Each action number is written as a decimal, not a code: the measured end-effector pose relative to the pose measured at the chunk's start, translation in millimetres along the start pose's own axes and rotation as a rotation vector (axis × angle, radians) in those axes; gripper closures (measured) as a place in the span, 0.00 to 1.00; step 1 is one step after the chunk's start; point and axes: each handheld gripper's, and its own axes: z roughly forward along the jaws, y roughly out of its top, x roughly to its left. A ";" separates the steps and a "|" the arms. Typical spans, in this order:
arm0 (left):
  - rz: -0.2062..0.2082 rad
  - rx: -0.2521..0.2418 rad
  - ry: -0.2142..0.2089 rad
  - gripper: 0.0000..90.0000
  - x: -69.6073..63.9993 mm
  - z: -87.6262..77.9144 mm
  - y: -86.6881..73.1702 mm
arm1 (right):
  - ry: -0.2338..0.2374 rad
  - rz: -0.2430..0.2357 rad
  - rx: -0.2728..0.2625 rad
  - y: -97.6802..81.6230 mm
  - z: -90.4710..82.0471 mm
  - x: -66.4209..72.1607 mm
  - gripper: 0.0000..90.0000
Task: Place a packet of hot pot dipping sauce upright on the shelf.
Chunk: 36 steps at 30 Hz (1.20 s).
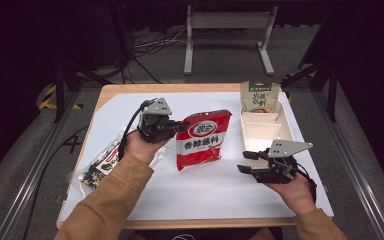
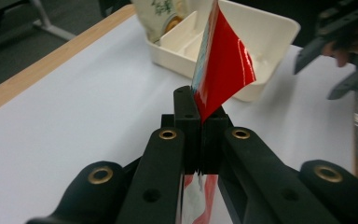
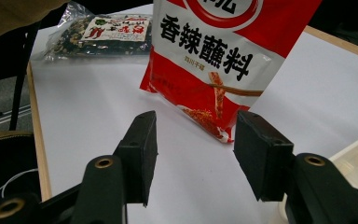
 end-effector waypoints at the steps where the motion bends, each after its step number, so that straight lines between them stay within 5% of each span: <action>1: 0.009 -0.001 -0.008 0.99 -3.5 -0.8 1.1 | 0.001 0.003 -0.001 -0.1 -0.1 -0.5 0.54; 6: 0.084 0.001 -0.037 0.99 -25.6 -5.2 10.4 | 0.000 0.009 -0.003 -0.6 -0.3 -2.7 0.53; 15: 0.135 -0.027 -0.140 0.99 -45.3 -14.2 20.2 | 0.004 0.020 -0.005 0.6 -1.8 -6.4 0.45; 26: 0.191 -0.065 -0.218 0.99 -67.4 -19.2 26.4 | 0.074 0.015 -0.005 2.0 6.4 -3.4 0.41; 30: 0.198 -0.087 -0.239 0.99 -71.4 -20.4 28.0 | 0.108 -0.002 -0.016 2.3 7.7 -2.2 0.49; 36: 0.202 -0.109 -0.237 0.99 -76.0 -23.3 26.7 | 0.234 -0.041 -0.027 3.6 3.7 1.8 0.90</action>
